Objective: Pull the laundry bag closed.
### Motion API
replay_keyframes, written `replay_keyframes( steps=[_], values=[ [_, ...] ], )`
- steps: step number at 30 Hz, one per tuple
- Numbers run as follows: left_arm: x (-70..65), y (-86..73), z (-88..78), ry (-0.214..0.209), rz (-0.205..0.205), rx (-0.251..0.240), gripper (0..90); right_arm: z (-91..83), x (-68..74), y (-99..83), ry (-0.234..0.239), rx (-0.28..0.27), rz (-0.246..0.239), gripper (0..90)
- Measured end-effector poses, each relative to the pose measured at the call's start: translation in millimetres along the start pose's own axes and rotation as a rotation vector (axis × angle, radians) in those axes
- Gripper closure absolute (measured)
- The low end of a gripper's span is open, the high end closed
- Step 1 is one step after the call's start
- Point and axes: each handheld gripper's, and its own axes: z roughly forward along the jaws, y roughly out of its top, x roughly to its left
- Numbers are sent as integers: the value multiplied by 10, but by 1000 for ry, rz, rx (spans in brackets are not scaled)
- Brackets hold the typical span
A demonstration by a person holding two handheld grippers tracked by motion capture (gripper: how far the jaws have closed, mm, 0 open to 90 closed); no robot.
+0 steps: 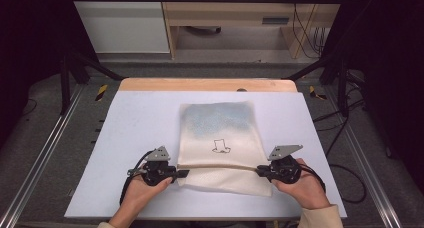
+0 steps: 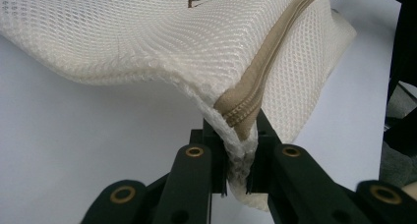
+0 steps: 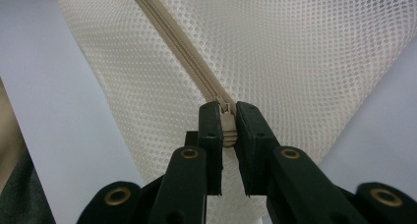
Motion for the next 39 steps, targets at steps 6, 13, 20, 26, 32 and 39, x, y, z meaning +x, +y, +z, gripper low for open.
replay_keyframes(
  steps=[6,13,20,26,32,39],
  values=[
    [-6,0,1,2,2,-1,821,-13,1,-14,3,-5,4,820],
    [-7,1,-1,1,3,-3,821,-35,-17,-46,-3,-6,9,820],
    [-4,3,-9,2,3,-6,820,-51,-30,-74,-5,-5,17,820],
    [-3,5,-14,4,3,-9,820,-64,-38,-90,-6,-10,20,820],
    [-5,5,-14,6,6,-9,820,-75,-48,-106,-11,-9,20,820],
    [-8,7,-18,5,6,-13,821,-83,-53,-121,-11,-11,25,820]
  ],
)
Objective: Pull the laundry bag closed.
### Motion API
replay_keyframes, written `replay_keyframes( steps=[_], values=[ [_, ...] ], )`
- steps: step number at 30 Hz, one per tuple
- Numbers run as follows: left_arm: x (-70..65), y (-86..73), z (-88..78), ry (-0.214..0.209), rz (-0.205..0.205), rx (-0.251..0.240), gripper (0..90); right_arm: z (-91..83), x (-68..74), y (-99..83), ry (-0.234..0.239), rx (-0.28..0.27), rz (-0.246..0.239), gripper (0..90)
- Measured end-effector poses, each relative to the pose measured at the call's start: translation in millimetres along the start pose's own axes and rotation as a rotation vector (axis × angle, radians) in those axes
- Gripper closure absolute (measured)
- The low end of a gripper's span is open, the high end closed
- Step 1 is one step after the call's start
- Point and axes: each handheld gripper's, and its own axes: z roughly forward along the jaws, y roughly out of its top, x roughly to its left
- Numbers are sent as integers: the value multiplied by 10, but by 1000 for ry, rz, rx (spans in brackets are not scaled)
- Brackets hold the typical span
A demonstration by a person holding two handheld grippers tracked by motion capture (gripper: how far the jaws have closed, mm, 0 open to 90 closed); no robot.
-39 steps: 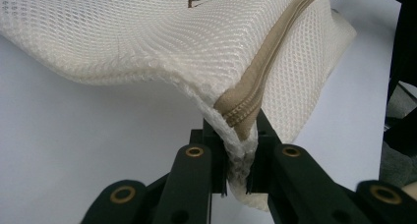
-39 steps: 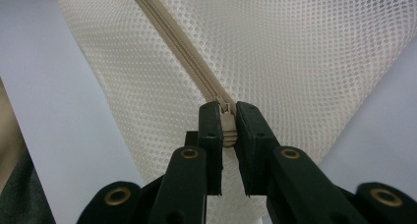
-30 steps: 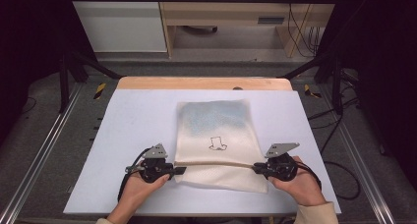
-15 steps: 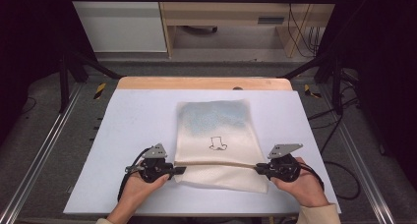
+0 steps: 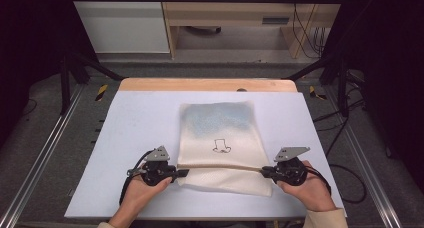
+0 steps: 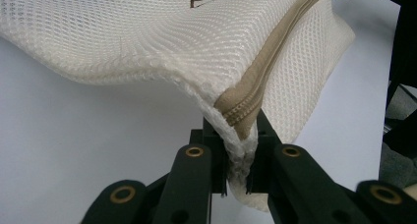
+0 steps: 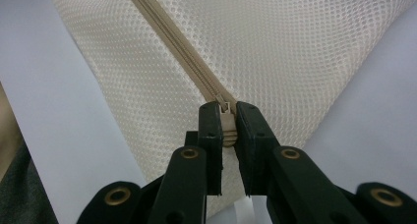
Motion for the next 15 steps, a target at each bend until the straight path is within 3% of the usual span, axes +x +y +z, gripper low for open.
replay_keyframes(
  steps=[15],
  values=[
    [5,6,-17,7,5,-5,821,-16,-53,-66,-5,5,22,820]
  ],
)
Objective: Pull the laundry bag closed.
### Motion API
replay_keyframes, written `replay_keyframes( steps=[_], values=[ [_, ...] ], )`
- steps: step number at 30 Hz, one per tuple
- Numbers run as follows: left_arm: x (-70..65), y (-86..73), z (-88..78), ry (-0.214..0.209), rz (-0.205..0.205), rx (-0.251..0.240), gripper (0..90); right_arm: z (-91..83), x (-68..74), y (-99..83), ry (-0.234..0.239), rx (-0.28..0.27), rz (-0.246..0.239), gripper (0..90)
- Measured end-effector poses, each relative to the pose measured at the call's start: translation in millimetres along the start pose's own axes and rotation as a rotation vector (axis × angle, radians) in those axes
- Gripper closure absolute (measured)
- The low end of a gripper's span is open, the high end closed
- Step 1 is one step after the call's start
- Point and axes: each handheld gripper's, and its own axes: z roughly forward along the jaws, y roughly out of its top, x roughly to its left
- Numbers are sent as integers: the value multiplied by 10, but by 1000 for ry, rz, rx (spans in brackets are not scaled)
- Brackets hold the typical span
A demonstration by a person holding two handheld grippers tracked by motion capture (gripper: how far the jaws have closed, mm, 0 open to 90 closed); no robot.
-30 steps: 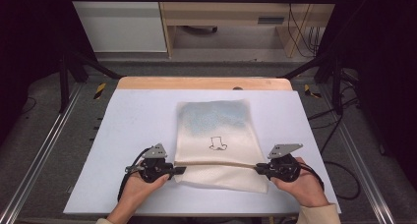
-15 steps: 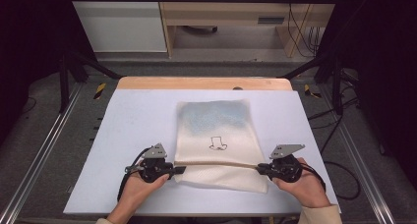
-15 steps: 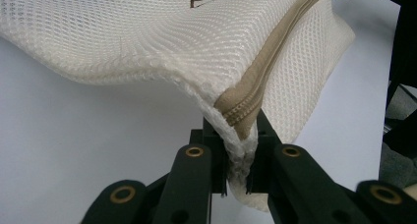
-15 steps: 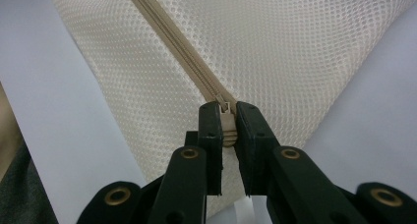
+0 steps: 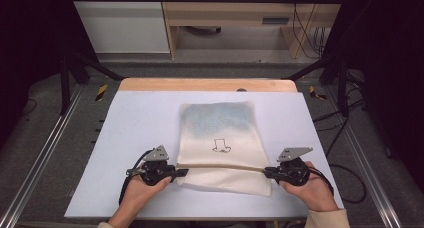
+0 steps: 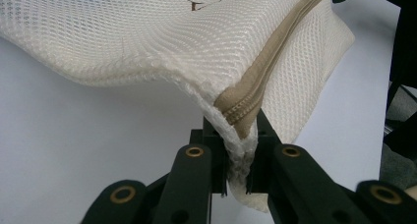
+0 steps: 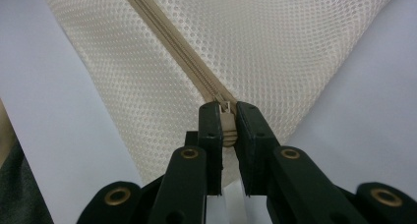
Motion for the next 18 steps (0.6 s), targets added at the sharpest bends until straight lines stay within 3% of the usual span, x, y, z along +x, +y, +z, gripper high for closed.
replay_keyframes(
  steps=[18],
  values=[
    [6,3,-8,-2,1,3,822,-7,-59,-61,-6,14,19,820]
  ],
)
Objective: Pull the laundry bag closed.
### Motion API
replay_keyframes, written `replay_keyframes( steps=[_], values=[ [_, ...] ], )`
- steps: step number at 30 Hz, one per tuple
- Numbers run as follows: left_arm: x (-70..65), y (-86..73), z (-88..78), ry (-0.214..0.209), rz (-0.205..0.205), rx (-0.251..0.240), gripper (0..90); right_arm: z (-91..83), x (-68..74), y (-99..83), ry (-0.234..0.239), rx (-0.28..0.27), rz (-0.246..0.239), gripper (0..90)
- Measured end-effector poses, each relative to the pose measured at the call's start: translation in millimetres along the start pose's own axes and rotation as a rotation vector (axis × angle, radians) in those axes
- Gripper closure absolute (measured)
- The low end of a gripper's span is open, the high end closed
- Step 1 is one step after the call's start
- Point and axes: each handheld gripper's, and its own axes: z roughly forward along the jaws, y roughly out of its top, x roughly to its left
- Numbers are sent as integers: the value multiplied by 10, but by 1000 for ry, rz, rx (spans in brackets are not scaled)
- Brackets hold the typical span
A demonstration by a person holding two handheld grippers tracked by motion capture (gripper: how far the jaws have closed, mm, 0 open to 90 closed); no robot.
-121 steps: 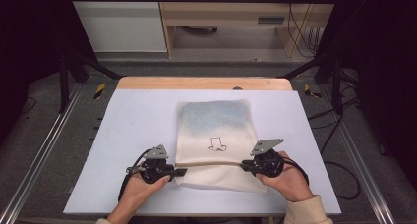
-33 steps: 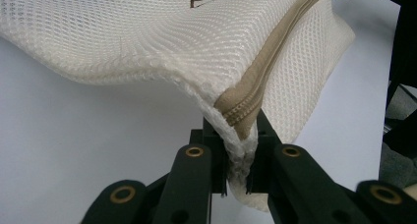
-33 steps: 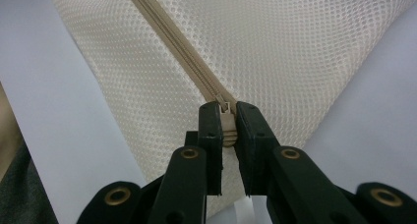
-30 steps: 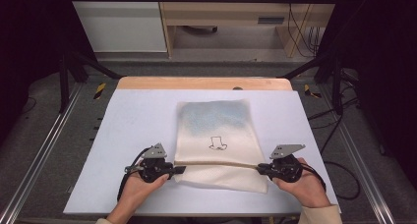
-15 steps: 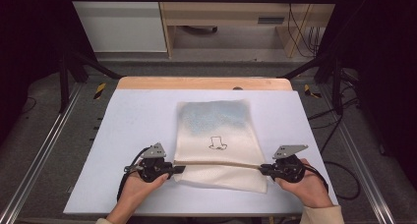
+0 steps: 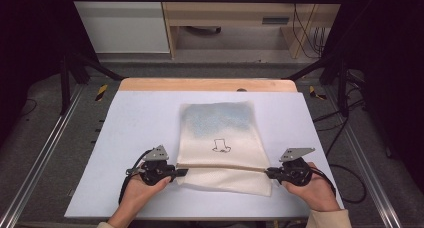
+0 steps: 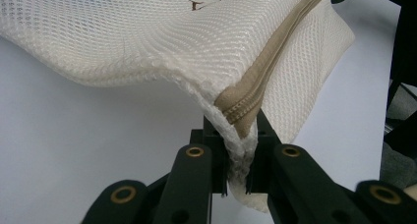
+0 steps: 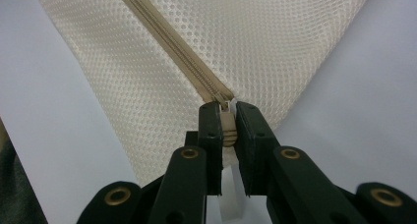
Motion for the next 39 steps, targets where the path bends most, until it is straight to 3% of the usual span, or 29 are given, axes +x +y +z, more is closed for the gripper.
replay_keyframes(
  steps=[24,27,33,39],
  values=[
    [0,-45,28,-7,-5,37,780,88,4,-25,12,16,3,809],
    [-3,-59,24,2,-12,43,729,105,0,-44,19,31,22,762],
    [0,-73,-8,20,-22,38,633,103,2,-50,19,0,35,622],
    [-5,-74,-44,24,-23,28,517,98,28,-4,-8,-55,40,405]
  ],
)
